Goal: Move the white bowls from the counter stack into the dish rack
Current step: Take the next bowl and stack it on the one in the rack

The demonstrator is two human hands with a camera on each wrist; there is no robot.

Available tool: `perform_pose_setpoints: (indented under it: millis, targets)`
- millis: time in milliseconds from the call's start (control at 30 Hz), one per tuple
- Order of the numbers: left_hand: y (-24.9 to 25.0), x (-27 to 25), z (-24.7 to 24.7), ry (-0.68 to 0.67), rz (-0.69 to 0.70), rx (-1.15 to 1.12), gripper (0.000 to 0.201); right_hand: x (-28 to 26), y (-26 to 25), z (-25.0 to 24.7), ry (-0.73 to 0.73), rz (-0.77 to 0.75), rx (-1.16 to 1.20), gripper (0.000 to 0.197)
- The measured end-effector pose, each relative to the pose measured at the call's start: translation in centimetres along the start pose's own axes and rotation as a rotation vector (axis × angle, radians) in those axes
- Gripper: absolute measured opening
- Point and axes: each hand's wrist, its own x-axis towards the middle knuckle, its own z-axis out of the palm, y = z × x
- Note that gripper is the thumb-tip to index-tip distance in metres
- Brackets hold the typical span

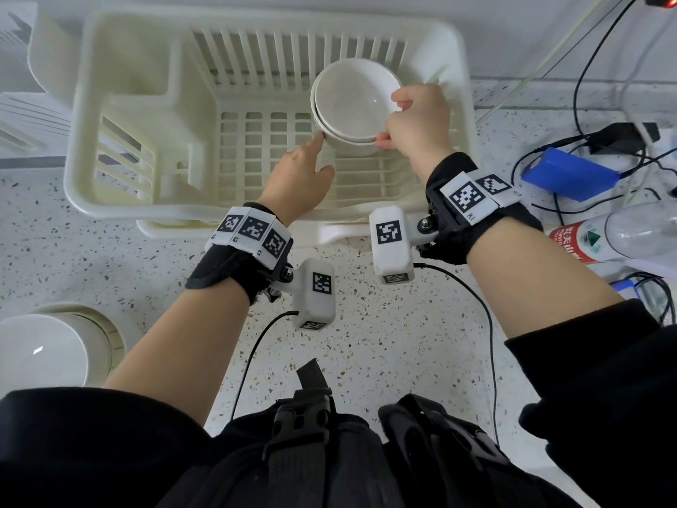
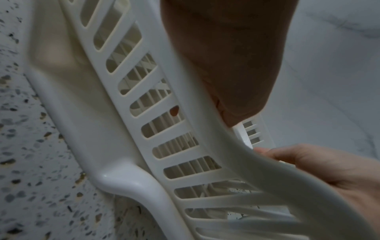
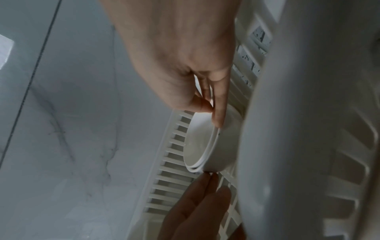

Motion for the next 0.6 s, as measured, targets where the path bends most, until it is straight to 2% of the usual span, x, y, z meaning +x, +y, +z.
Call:
perform_pose_setpoints:
  millis: [267,467,600]
  targets:
    - [0.7,-0.4,-0.1,-0.047,0.034,0.054,0.058,0.0,0.7,-0.2,-0.007,-0.035,-0.034,0.043]
    - [1.0,-2.6,-0.4,0.082,0.071,0.043,0.053,-2.6,0.4,-1.1,-0.039,-0.062,-0.046,0.044]
    - [1.1,-6.3,-0.6,0.178,0.098,-0.006,0.043,-6.9,0.1,-2.3,-0.048,-0.132,0.08,0.032]
